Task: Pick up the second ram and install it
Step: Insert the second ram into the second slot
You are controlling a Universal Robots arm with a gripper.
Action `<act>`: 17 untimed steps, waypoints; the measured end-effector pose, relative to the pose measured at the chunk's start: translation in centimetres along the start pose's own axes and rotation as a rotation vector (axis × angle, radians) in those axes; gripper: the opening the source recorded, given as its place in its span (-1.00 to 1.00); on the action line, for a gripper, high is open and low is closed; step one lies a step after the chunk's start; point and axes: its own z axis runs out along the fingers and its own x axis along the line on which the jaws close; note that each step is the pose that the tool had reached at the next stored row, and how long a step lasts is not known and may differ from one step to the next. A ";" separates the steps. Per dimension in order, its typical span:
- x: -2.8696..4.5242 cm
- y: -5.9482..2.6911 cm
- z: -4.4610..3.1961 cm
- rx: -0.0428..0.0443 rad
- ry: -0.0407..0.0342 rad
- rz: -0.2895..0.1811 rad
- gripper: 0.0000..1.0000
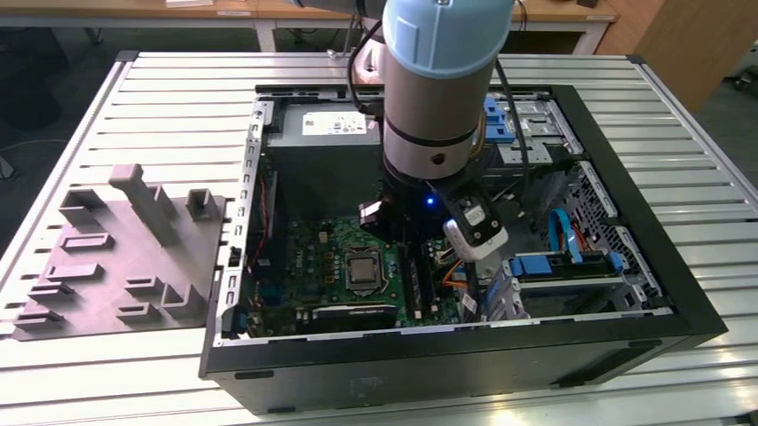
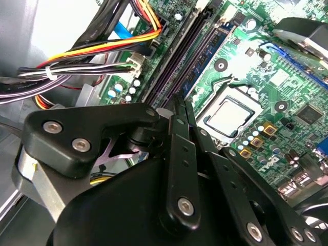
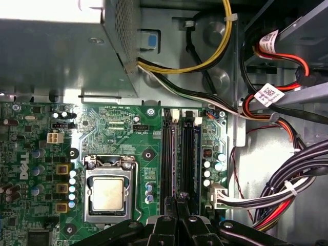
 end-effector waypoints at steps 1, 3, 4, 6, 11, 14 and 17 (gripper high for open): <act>0.00 0.00 0.00 0.0002 0.0001 0.000 -0.77; 0.01 0.00 0.16 -0.0003 -0.0001 0.000 -0.77; 0.02 -0.01 0.21 -0.0001 0.0000 0.000 -0.77; 0.02 -0.01 0.20 0.0001 0.0001 0.000 -0.77; 0.03 -0.01 0.21 -0.0009 -0.0002 0.000 -0.77; 0.03 0.00 0.21 -0.0024 -0.0004 0.000 -0.77; 0.04 0.00 0.20 -0.0044 -0.0005 0.000 -0.77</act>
